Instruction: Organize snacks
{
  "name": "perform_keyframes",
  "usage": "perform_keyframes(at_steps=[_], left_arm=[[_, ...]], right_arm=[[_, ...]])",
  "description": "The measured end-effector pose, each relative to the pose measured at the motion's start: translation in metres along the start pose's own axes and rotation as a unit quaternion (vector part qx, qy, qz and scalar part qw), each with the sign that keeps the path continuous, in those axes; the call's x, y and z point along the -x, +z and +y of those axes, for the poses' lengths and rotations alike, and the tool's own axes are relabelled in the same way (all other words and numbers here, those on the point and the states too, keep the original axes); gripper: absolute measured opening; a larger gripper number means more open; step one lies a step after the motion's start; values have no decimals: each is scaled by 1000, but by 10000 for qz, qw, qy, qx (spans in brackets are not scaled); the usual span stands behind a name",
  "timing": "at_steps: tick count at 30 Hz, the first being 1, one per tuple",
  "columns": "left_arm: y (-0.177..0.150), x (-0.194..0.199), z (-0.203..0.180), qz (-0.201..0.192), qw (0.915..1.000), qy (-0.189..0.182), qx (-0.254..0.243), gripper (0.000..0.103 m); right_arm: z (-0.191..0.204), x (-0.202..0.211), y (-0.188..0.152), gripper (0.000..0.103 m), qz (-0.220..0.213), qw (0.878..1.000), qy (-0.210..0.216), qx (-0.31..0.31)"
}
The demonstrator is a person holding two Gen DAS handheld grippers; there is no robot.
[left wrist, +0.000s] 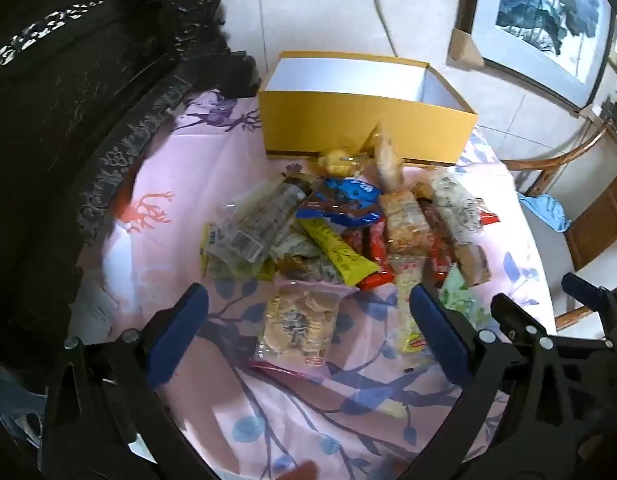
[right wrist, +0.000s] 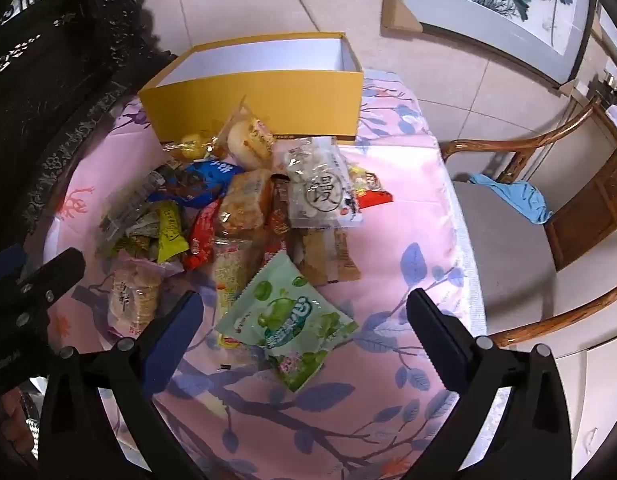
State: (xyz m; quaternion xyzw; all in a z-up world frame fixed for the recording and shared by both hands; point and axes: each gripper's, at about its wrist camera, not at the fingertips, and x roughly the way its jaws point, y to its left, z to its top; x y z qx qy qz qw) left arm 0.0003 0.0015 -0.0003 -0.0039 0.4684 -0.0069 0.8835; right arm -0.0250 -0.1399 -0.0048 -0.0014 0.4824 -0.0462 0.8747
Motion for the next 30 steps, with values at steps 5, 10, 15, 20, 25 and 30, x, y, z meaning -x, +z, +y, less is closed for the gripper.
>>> perform_keyframes(at_steps=[5, 10, 15, 20, 25, 30], left_arm=[[5, 1, 1, 18, 9998, 169, -59, 101], [-4, 3, 3, 119, 9998, 150, -109, 101], [-9, 9, -4, 255, 9986, 435, -181, 101], [-21, 15, -3, 569, 9981, 222, -5, 101], [-22, 25, -11, 481, 9982, 319, -170, 101], [-11, 35, -10, 198, 9987, 435, -165, 101]], right_arm=[[-25, 10, 0, 102, 66, 9999, -5, -146], [-23, 17, 4, 102, 176, 9997, -180, -49], [-21, 25, 1, 102, 329, 9993, -148, -42], [-21, 36, -6, 102, 426, 9987, -32, -277], [-13, 46, -6, 102, 355, 9992, -44, -195], [-7, 55, 1, 102, 166, 9998, -3, -78]])
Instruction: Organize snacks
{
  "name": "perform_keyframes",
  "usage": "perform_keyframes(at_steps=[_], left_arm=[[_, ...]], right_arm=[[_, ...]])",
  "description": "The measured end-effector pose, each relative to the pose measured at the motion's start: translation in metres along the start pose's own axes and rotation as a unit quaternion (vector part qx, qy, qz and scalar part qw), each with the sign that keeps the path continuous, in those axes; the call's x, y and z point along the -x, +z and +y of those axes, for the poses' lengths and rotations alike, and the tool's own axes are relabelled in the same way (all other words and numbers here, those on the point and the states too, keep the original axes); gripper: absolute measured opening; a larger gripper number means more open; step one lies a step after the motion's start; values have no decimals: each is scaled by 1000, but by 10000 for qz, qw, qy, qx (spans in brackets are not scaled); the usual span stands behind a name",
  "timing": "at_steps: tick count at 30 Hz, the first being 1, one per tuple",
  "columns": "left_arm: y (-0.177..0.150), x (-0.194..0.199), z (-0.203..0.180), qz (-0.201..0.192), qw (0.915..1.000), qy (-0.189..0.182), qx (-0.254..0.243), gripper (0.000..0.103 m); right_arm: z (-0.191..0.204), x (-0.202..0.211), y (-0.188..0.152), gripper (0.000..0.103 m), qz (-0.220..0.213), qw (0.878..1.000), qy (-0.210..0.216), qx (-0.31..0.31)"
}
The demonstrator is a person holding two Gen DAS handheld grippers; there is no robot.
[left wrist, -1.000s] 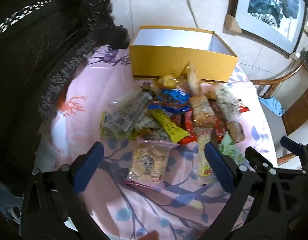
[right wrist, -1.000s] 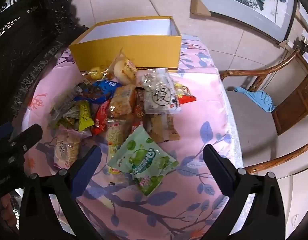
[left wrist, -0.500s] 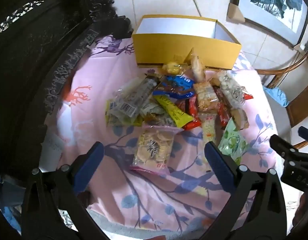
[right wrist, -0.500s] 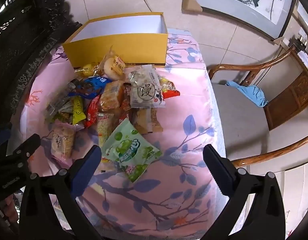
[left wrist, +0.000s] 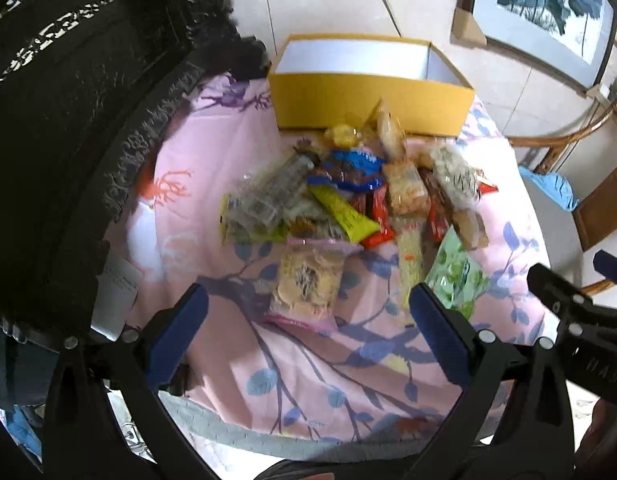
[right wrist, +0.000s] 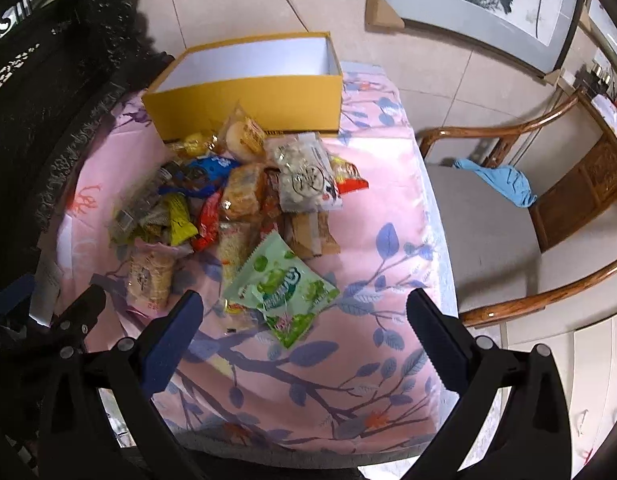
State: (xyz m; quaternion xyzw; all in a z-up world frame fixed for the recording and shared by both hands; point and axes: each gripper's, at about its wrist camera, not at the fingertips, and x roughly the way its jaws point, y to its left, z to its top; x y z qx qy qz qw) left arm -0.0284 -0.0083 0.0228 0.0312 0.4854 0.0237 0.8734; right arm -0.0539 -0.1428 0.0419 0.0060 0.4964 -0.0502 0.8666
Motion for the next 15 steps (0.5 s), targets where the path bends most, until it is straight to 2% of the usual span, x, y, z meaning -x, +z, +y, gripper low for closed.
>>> perform_keyframes(at_steps=[6, 15], left_arm=[[4, 9, 1, -227, 9997, 36, 33, 101], [-1, 9, -1, -165, 9998, 95, -10, 101]], right_arm=[[-2, 6, 3, 102, -128, 9999, 20, 7], [-3, 2, -1, 102, 10, 9999, 125, -14]])
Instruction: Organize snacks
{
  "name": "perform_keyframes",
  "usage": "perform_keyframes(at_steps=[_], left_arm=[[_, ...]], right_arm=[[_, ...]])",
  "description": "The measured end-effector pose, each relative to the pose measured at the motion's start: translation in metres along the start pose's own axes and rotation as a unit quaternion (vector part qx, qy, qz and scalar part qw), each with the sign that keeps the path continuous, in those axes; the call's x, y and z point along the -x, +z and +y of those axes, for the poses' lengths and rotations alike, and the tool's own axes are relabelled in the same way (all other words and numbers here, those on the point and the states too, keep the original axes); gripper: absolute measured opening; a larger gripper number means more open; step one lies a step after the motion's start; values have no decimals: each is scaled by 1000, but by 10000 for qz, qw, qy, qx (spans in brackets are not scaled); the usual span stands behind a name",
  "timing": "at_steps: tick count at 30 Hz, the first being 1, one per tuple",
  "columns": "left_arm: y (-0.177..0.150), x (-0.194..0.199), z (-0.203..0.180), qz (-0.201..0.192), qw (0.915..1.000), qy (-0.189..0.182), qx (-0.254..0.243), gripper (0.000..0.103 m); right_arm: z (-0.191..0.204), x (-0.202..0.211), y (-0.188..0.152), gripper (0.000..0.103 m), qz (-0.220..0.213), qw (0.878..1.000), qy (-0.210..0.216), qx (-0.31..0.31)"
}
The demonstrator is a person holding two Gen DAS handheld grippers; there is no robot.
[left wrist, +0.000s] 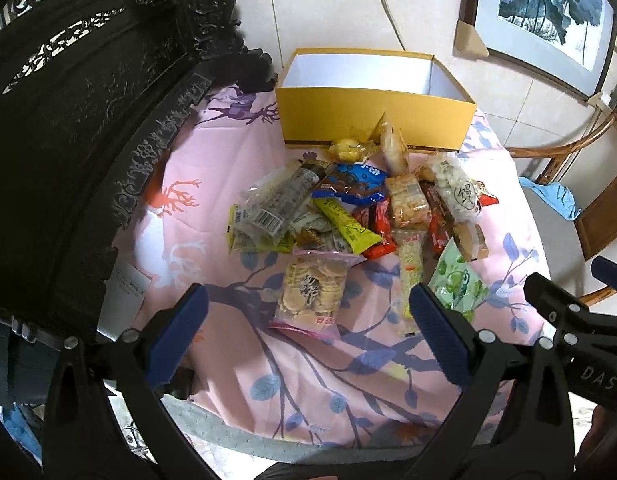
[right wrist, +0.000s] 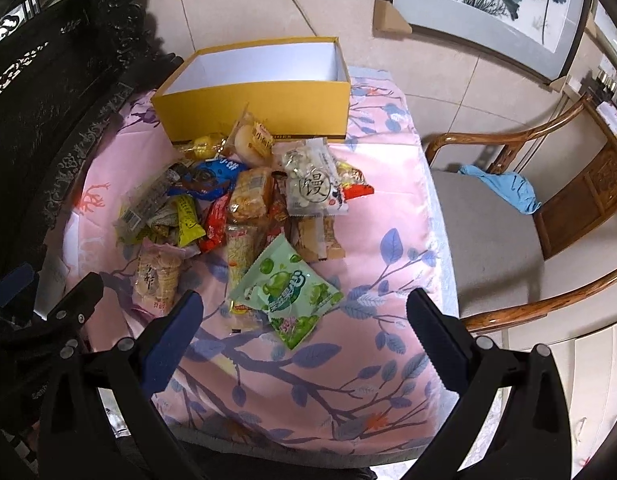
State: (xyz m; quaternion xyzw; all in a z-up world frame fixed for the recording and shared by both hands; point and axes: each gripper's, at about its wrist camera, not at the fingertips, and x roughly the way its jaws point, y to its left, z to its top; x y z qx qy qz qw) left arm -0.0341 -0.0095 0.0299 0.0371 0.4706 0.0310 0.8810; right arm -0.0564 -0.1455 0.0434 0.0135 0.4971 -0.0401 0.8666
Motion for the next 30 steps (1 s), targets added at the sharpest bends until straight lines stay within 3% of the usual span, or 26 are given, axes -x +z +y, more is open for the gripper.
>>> perform_keyframes(at_steps=[12, 18, 23, 27, 30], left_arm=[[0, 2, -2, -32, 9999, -122, -43, 101], [8, 7, -5, -328, 9992, -17, -231, 101], [13, -4, -1, -166, 9994, -273, -124, 101], [11, -17, 5, 58, 9999, -74, 50, 101], [8, -17, 6, 97, 9998, -152, 41, 101]], right_arm=[[-2, 4, -1, 102, -77, 9999, -115, 13], [-5, 7, 8, 102, -322, 9993, -121, -157], [-11, -4, 14, 102, -119, 9992, -202, -322], [-8, -14, 7, 102, 94, 9995, -122, -273], [-5, -13, 2, 102, 84, 9997, -122, -178]])
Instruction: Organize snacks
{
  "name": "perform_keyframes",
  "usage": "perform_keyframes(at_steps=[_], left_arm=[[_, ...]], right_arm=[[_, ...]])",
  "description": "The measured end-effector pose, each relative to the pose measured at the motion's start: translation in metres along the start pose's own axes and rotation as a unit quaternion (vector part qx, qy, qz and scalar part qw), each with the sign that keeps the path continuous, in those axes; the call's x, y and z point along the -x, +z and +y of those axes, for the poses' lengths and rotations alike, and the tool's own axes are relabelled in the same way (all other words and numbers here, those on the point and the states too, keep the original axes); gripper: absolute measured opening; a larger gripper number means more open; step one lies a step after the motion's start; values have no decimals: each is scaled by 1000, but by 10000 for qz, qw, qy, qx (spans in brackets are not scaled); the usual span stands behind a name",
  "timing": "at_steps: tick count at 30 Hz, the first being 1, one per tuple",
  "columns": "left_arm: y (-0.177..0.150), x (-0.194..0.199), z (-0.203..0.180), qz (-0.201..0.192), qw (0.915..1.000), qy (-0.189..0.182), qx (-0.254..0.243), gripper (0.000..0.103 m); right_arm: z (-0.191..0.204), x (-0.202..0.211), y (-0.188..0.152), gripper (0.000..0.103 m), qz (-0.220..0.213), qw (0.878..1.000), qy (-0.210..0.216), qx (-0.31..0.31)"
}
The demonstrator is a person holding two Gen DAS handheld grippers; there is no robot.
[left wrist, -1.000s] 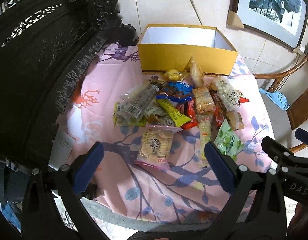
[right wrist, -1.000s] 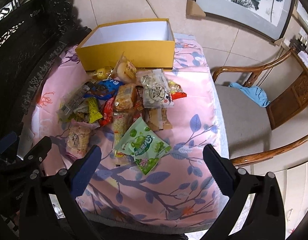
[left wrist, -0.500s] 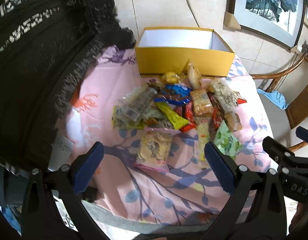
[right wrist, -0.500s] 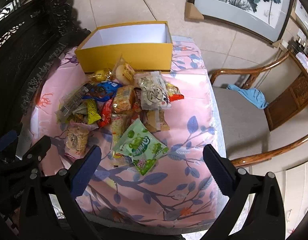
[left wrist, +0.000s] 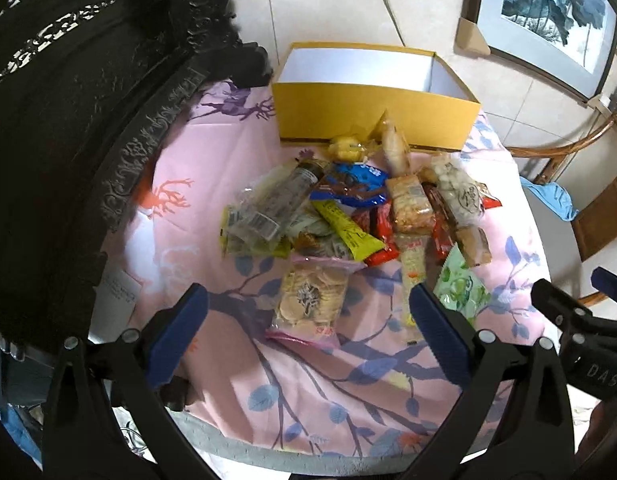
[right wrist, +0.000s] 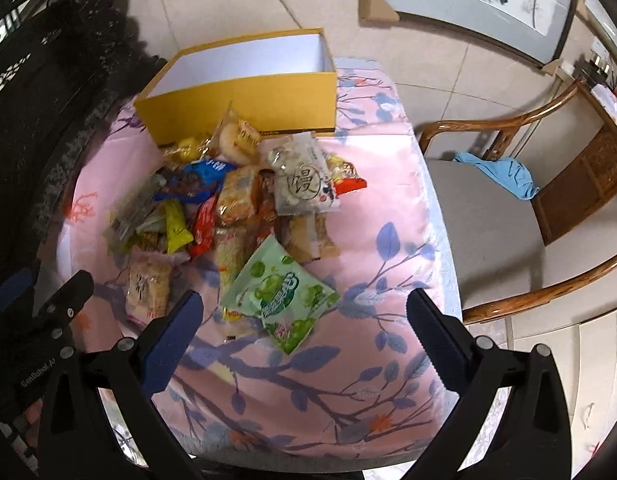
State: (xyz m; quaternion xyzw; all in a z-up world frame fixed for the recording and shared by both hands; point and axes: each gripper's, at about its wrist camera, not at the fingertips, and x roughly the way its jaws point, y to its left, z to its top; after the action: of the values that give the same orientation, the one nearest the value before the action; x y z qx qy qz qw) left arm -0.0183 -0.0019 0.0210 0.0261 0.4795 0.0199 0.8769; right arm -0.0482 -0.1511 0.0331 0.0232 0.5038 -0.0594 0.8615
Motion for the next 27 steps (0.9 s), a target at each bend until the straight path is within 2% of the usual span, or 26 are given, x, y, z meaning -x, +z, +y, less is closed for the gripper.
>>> perform_keyframes(at_steps=[11, 16, 21, 27], left_arm=[[-5, 7, 3, -59, 10000, -4, -33, 101], [-5, 6, 1, -71, 9998, 149, -135, 101], [-4, 0, 4, 42, 9997, -215, 101, 101], [-5, -2, 1, -14, 9999, -126, -11, 101]], right_arm=[[3, -3, -1, 102, -52, 9996, -155, 225], [1, -7, -2, 102, 25, 9998, -119, 171], [2, -5, 0, 102, -40, 9997, -140, 219], [5, -5, 3, 102, -68, 9991, -211, 354]])
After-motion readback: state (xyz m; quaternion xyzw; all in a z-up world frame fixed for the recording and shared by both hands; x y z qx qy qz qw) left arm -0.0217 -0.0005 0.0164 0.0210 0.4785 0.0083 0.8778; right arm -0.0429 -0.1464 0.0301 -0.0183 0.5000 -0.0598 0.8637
